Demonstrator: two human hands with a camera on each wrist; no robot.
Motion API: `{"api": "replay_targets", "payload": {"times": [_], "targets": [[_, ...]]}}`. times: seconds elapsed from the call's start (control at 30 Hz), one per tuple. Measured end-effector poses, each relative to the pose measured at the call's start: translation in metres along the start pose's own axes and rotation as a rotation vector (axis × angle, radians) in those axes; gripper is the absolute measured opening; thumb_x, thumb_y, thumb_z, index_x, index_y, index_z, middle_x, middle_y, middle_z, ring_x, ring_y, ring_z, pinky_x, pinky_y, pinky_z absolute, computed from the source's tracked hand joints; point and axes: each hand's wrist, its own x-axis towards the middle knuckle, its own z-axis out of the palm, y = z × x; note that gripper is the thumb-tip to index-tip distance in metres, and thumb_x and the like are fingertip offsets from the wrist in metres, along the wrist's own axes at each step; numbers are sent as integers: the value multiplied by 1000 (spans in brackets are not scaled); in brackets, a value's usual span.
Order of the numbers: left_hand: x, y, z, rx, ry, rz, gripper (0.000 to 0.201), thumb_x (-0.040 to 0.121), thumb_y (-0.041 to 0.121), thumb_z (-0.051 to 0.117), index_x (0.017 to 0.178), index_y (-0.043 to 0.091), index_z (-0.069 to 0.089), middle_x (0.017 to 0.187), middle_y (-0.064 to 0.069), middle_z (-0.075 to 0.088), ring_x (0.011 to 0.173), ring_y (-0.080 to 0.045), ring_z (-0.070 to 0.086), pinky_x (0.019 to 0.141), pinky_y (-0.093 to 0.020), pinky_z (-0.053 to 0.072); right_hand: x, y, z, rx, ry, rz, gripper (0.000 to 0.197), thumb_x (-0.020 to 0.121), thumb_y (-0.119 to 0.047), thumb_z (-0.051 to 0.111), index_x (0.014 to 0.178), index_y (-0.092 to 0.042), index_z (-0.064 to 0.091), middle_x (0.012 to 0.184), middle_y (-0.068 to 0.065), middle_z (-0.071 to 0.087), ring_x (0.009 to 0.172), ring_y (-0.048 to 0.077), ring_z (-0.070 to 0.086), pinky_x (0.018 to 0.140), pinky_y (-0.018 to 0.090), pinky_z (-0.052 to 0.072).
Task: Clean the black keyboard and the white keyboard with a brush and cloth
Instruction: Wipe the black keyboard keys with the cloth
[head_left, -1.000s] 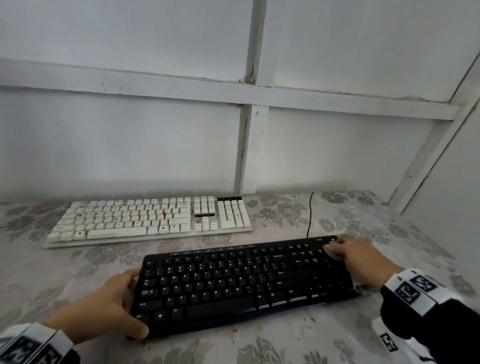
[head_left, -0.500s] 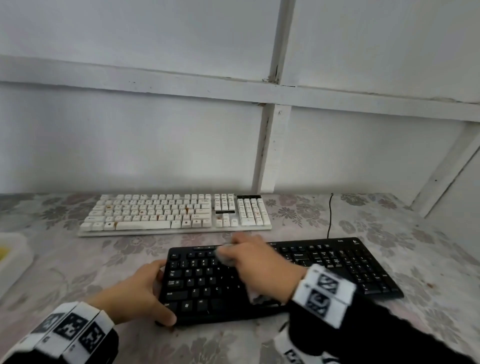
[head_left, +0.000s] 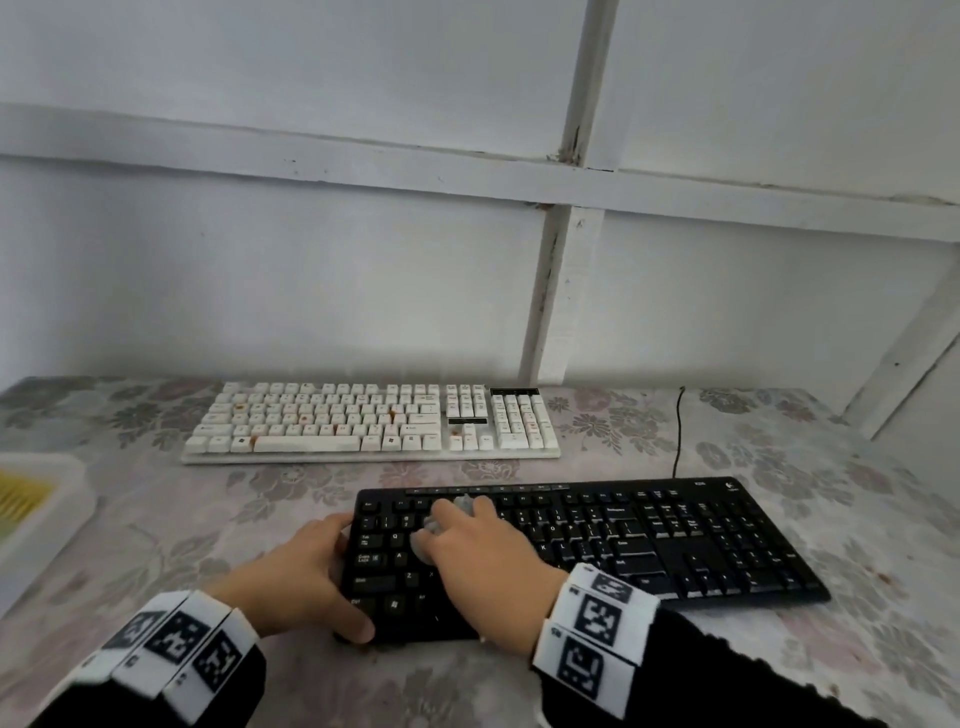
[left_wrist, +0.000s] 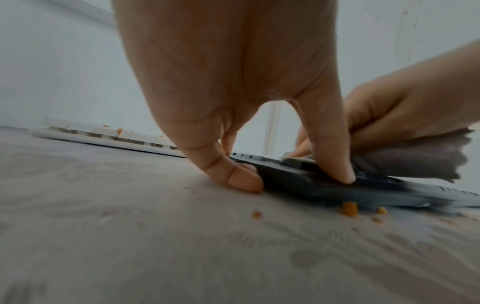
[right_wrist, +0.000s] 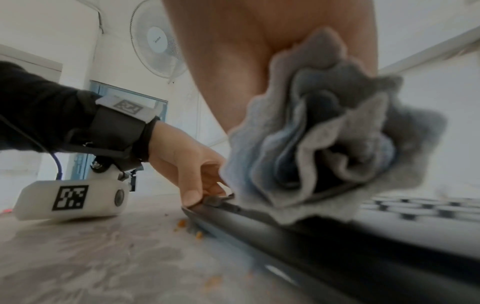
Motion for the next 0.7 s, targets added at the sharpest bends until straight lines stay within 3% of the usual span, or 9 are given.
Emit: {"api": "replay_targets", "payload": {"times": [0.1, 0.23, 0.3, 0.4, 0.47, 0.57, 0.7], "targets": [[-1, 2, 0, -30, -13, 21, 94, 49, 9, 84, 127, 27, 35, 108, 8, 49, 92, -6, 54, 67, -14, 44, -15, 23, -1, -15, -15, 66, 33, 91, 2, 40, 120, -7, 53, 125, 12, 40, 116, 32, 34, 76, 38, 35], [0, -1, 0, -14, -3, 34, 103, 38, 20, 84, 128, 28, 36, 111, 7, 48, 96, -8, 53, 72, -17, 44, -23, 43, -6, -63, -114, 163, 19, 88, 0, 47, 100, -13, 54, 125, 12, 40, 117, 32, 36, 77, 35, 29], [0, -2, 0, -24, -8, 34, 100, 42, 15, 85, 129, 27, 36, 113, 7, 49, 95, -8, 53, 71, -17, 44, -18, 40, -14, -40, -118, 164, 19, 87, -1, 48, 102, -8, 58, 126, 14, 41, 118, 33, 37, 83, 38, 36], [3, -3, -1, -23, -13, 32, 100, 45, 11, 84, 131, 25, 35, 112, 6, 51, 96, -8, 54, 72, -19, 45, -3, 12, -23, 74, -67, 67, 19, 86, 5, 46, 91, -13, 51, 129, 15, 40, 122, 36, 33, 100, 50, 39], [4, -3, -1, -1, -5, 31, 103, 41, 14, 84, 131, 25, 34, 113, 6, 49, 99, -10, 54, 78, -22, 47, 11, -13, -19, 89, -54, -24, 19, 90, 0, 45, 102, -8, 57, 126, 15, 40, 119, 37, 34, 97, 50, 39], [5, -5, -3, 58, 11, 11, 114, 34, 26, 85, 134, 28, 30, 125, 6, 44, 114, -14, 48, 96, -36, 46, 28, -39, -8, 70, -93, -54, 30, 96, -11, 44, 123, -6, 55, 126, 14, 38, 113, 37, 34, 83, 41, 35], [6, -10, -2, 62, 14, 20, 112, 31, 29, 86, 130, 30, 34, 122, 6, 48, 109, -14, 53, 92, -36, 49, 21, -35, -4, 20, -54, -12, 32, 97, -9, 40, 126, -3, 53, 129, 13, 36, 115, 38, 33, 86, 43, 39]]}}
